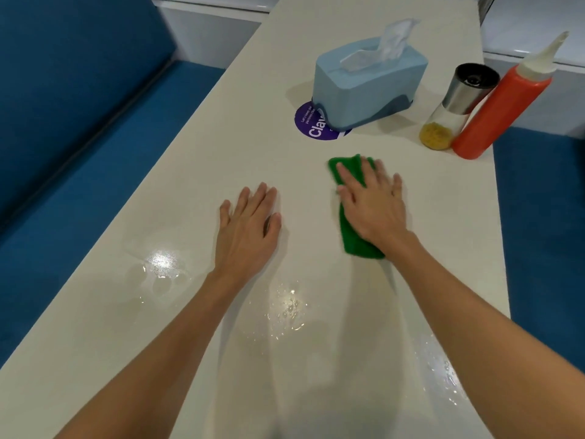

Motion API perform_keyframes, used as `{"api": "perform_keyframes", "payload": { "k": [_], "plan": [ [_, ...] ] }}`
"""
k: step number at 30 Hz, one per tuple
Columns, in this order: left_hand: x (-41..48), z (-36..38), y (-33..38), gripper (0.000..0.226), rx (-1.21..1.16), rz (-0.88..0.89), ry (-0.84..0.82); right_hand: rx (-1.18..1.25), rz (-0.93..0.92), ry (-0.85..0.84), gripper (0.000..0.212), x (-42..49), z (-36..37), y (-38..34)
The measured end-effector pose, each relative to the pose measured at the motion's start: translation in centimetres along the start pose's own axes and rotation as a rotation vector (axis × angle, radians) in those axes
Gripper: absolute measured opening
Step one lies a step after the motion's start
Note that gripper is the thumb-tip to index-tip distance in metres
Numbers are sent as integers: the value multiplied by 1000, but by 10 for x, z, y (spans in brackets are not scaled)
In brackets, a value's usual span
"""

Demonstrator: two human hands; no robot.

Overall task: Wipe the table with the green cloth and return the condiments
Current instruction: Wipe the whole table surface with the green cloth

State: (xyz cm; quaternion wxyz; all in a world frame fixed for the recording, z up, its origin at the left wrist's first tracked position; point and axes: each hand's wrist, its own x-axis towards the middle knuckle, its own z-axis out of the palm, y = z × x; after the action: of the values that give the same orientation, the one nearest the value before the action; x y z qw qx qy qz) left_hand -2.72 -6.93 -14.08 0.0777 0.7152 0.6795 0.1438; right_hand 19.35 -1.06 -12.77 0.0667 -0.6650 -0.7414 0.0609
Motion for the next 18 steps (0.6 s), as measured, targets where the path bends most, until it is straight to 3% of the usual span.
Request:
{"api": "perform_keyframes", "payload": {
  "k": [3,5,9,12,14,18],
  "plan": [
    [2,0,5,54,70,-3,-10,29,256,38,52,7,3,-3],
    [2,0,6,56,104,-11,-25,30,297,56,53,0,9,-24],
    [1,-1,2,57,111,-11,-41,43,39,37,53,-38,16,-57],
    [-1,0,0,57,102,1,-50,-14,-210,-71,53,-75,9,-35],
    [-2,0,0,57,109,15,-44,-52,-203,-108,54,-90,0,0],
    [1,0,3,58,132,10,-45,-55,7,-67,55,-73,-16,62]
  ]
}}
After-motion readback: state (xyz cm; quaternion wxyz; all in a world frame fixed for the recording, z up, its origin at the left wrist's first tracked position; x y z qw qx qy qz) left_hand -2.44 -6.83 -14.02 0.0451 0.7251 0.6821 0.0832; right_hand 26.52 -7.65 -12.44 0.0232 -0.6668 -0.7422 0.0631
